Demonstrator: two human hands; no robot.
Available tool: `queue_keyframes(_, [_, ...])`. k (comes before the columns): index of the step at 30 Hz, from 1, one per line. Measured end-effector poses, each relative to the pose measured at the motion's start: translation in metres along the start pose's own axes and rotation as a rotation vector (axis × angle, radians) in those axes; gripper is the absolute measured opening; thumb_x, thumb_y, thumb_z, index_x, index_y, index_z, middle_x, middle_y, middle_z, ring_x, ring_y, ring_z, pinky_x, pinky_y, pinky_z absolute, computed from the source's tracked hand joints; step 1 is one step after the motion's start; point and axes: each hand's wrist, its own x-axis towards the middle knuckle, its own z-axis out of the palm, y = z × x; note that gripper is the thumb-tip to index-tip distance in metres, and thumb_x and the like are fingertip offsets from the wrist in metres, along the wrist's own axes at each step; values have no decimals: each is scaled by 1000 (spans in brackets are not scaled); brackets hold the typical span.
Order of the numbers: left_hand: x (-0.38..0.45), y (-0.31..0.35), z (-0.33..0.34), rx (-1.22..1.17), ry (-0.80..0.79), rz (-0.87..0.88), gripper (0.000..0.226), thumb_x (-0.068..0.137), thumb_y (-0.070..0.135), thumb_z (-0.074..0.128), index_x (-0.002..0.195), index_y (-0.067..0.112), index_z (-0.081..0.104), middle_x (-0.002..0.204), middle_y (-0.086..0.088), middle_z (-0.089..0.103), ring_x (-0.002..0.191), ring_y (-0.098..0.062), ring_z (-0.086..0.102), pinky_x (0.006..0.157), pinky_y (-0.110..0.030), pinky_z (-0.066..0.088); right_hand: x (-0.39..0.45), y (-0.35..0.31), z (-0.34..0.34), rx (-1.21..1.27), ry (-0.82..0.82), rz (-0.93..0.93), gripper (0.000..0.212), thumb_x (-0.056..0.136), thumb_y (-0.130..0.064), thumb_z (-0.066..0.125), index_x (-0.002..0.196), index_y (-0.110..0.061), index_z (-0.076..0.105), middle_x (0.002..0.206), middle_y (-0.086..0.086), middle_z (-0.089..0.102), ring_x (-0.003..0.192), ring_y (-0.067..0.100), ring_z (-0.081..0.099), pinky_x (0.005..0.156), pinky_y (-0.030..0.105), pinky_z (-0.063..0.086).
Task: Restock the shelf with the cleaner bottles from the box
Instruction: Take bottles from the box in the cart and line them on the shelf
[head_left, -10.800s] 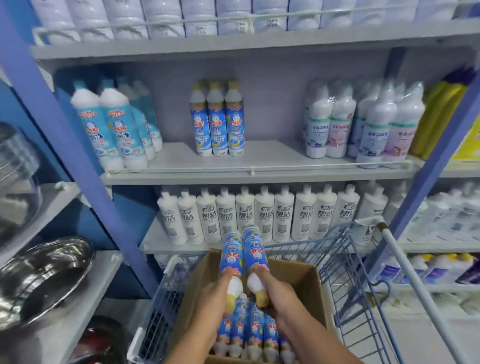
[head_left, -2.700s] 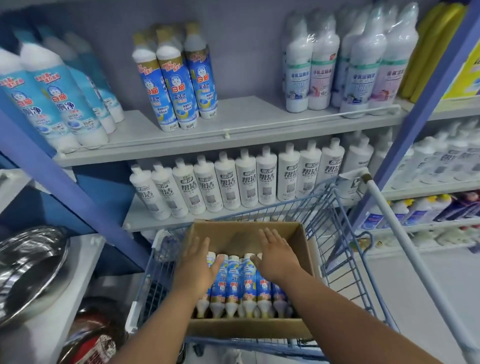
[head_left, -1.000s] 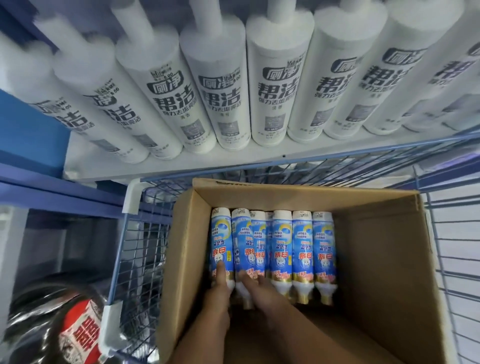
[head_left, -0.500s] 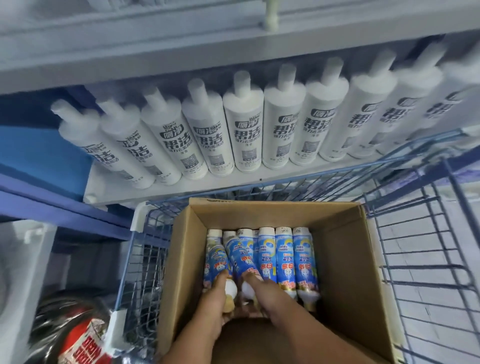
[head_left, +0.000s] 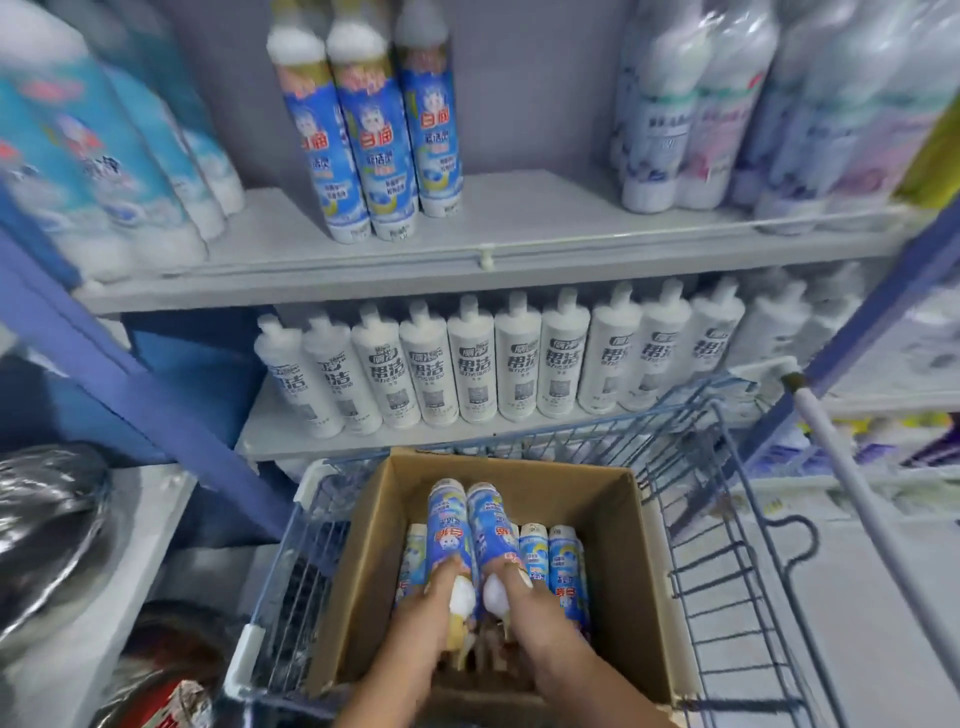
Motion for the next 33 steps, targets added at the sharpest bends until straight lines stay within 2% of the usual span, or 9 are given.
queue_keyframes(3, [-36, 16, -1, -6, -3, 122, 31, 93, 44, 62, 96, 14, 69, 87, -9, 74, 74, -23, 70, 56, -26, 49, -37, -14, -10, 86, -47, -94, 55, 88, -60, 56, 118, -15, 63, 97, 5, 72, 69, 17, 67, 57, 27, 53])
queue_keyframes(5, [-62, 28, -3, -19, 12, 189, 30, 93, 46, 61, 94, 17, 67, 88, -8, 71, 76, -22, 68, 61, -27, 48, -60, -25, -20, 134, -69, -165, 51, 90, -57, 57, 115, -14, 63, 89, 7, 71, 55, 15, 64, 50, 25, 50])
queue_keyframes(10, [-111, 56, -10, -14, 12, 329, 35, 89, 53, 62, 87, 18, 70, 79, -8, 75, 69, -24, 69, 60, -29, 49, -105, -53, -38, 143, -90, -312, 88, 64, -80, 55, 119, -12, 61, 93, 13, 69, 60, 22, 61, 48, 26, 47])
queue_keyframes(14, [-136, 83, -20, -20, 44, 413, 40, 82, 62, 66, 91, 24, 72, 83, -7, 74, 68, -25, 71, 55, -30, 50, -145, -77, -48, 152, -152, -456, 59, 89, -63, 52, 102, -6, 65, 69, 8, 65, 50, 19, 55, 47, 25, 42])
queue_keyframes(16, [-145, 99, -27, -74, 2, 412, 43, 84, 54, 68, 91, 12, 72, 70, -12, 72, 56, -27, 65, 53, -30, 44, -161, -90, -51, 158, -174, -506, 52, 95, -57, 50, 97, -8, 66, 67, 7, 64, 50, 18, 54, 47, 24, 41])
queue_keyframes(18, [-152, 116, -35, -114, -48, 427, 45, 87, 49, 67, 90, 4, 71, 59, -14, 67, 47, -25, 57, 49, -28, 40, -174, -103, -52, 171, -178, -548, 50, 97, -56, 50, 99, -8, 65, 67, 6, 64, 50, 18, 54, 47, 24, 41])
queue_keyframes(26, [-155, 185, -67, -188, -107, 508, 44, 86, 51, 68, 95, 7, 72, 70, -18, 72, 55, -26, 63, 54, -30, 46, -199, -160, -25, 218, -109, -673, 51, 94, -60, 53, 111, -13, 63, 90, 12, 69, 52, 17, 57, 53, 29, 47])
queue_keyframes(30, [-142, 216, -83, -200, -151, 486, 42, 84, 56, 68, 96, 16, 72, 76, -17, 75, 55, -23, 62, 58, -29, 45, -203, -193, 1, 210, -86, -720, 48, 98, -54, 49, 109, -10, 63, 82, 9, 67, 52, 15, 56, 50, 25, 43])
queue_keyframes(33, [-128, 242, -91, -226, -184, 458, 43, 84, 51, 70, 94, 9, 71, 67, -18, 71, 53, -26, 61, 53, -27, 42, -198, -219, 20, 225, -49, -727, 51, 97, -55, 50, 104, -7, 67, 77, 8, 65, 51, 17, 54, 51, 25, 41])
